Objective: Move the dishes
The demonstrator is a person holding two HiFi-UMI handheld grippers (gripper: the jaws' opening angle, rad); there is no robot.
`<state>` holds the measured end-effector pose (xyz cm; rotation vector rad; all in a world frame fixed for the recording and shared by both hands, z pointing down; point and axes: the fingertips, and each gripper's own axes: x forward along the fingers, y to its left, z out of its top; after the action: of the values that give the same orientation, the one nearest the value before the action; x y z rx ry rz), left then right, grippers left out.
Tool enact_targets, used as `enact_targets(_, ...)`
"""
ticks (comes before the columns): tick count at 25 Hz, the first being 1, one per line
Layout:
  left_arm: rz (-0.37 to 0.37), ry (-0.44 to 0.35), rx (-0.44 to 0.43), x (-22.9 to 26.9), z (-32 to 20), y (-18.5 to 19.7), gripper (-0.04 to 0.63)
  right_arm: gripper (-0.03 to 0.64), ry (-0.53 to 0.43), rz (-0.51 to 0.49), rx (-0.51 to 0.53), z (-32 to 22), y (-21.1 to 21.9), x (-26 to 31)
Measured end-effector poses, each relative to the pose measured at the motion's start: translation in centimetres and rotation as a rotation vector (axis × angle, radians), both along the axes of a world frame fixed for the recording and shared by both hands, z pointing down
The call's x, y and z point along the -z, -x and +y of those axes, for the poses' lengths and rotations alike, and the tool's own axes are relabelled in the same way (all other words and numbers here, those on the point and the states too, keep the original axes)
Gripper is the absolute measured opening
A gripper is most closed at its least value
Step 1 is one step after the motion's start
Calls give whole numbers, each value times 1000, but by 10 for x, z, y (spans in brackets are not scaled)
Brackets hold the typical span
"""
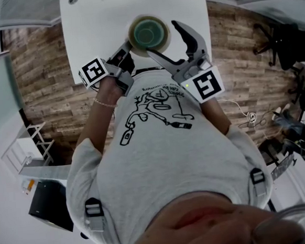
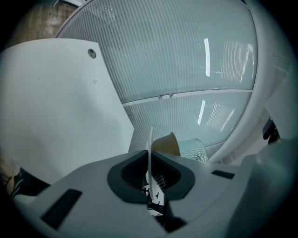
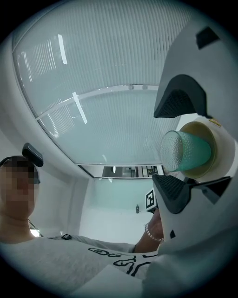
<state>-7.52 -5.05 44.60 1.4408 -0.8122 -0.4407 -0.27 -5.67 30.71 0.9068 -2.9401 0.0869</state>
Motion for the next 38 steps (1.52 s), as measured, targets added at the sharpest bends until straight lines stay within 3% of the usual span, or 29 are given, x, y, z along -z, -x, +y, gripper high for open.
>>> enact_targets(15,26,-18,-4,18,-3,-12,14,390,42,116,39,-6,13,-28)
enact_targets(38,5,-9,-15,13,0,-18,14,383,58,129,69,-11,14,-37)
